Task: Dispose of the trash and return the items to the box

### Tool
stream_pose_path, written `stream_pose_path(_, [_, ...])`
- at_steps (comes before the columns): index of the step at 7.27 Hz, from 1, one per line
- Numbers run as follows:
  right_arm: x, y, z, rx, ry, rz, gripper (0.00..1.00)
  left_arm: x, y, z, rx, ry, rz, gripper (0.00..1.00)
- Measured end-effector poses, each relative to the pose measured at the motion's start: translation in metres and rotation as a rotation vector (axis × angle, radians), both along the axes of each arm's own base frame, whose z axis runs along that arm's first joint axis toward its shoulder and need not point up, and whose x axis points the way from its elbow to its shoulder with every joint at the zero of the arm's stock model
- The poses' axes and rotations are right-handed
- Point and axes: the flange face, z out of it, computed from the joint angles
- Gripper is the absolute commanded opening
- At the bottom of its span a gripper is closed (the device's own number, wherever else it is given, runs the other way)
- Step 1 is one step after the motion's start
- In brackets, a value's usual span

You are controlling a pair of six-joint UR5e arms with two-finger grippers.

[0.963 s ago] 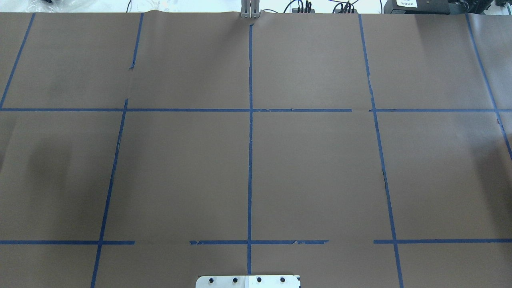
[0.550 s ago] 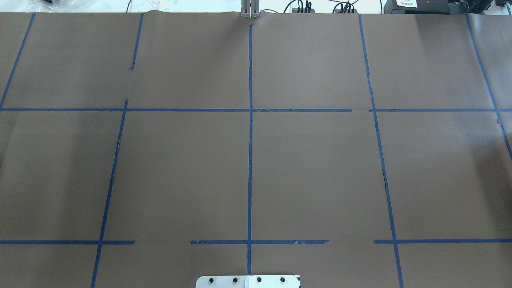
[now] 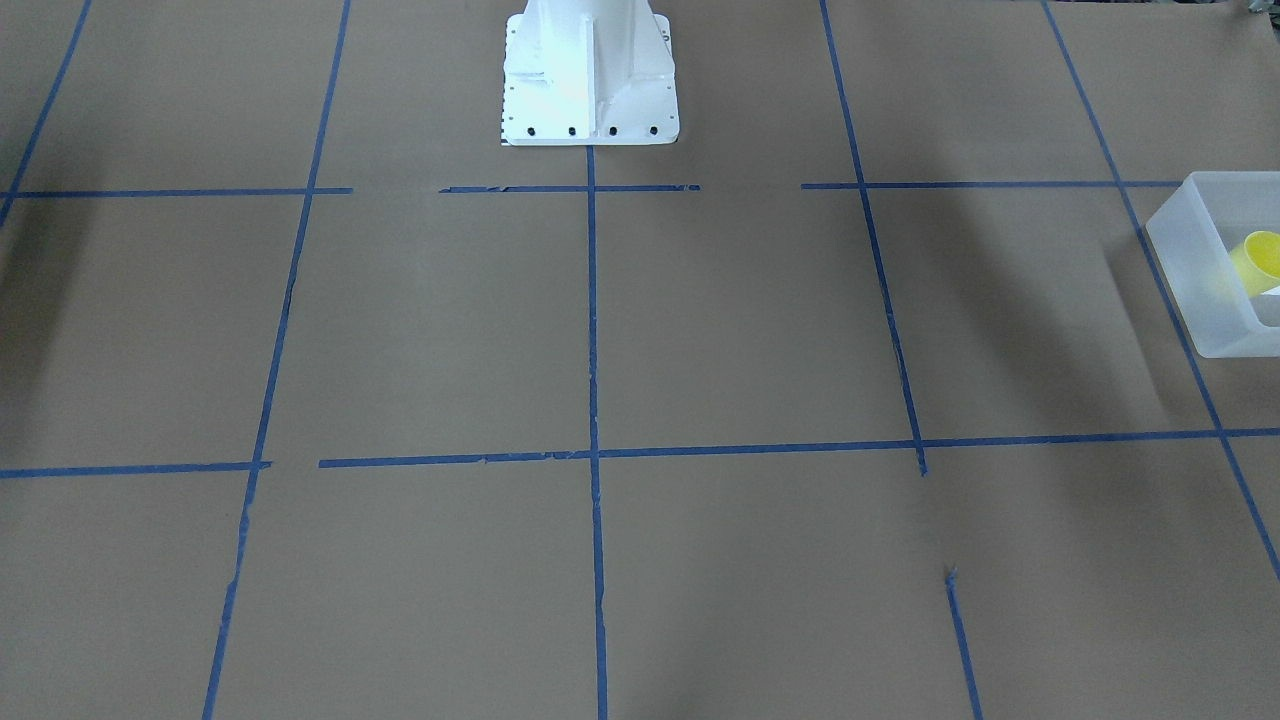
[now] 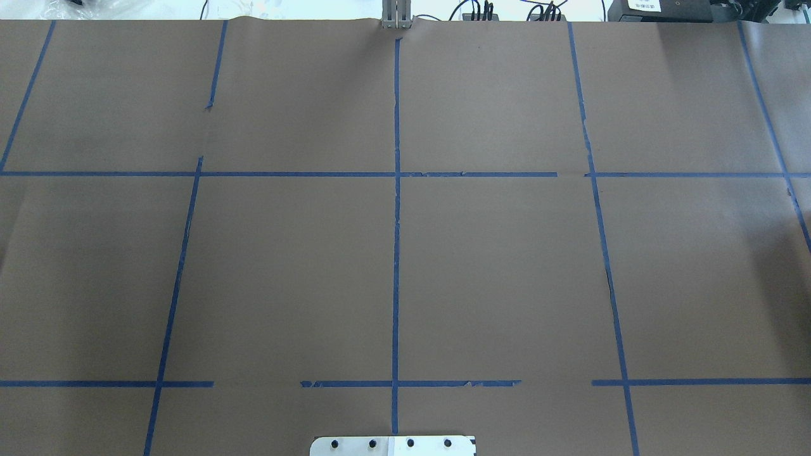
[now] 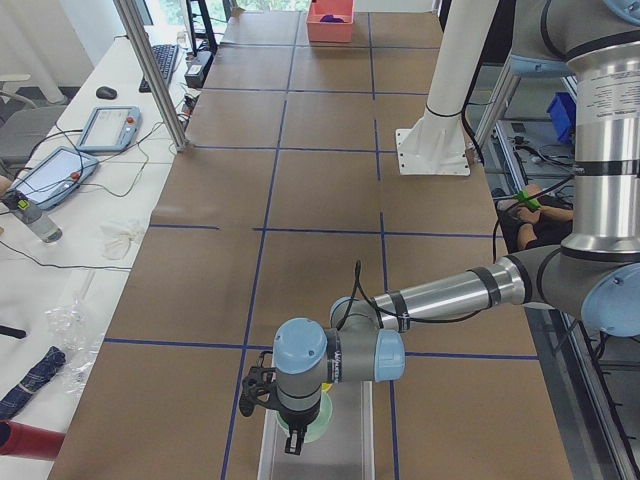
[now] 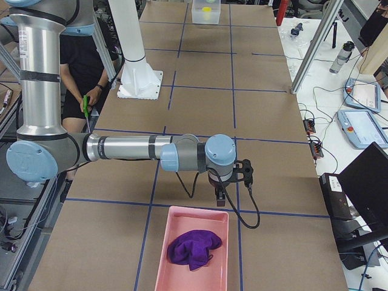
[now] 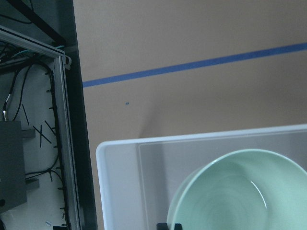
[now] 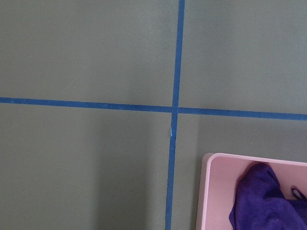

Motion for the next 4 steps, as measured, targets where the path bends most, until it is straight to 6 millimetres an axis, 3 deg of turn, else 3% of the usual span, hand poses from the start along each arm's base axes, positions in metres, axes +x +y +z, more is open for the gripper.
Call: stream_pose_path(4, [-0.0012,0.0001,-0.0014,0.001,-0.018,-0.002,1.00,-0.0036,-0.0020,-0.0006,0.009,-0.027,-0.004,1.00])
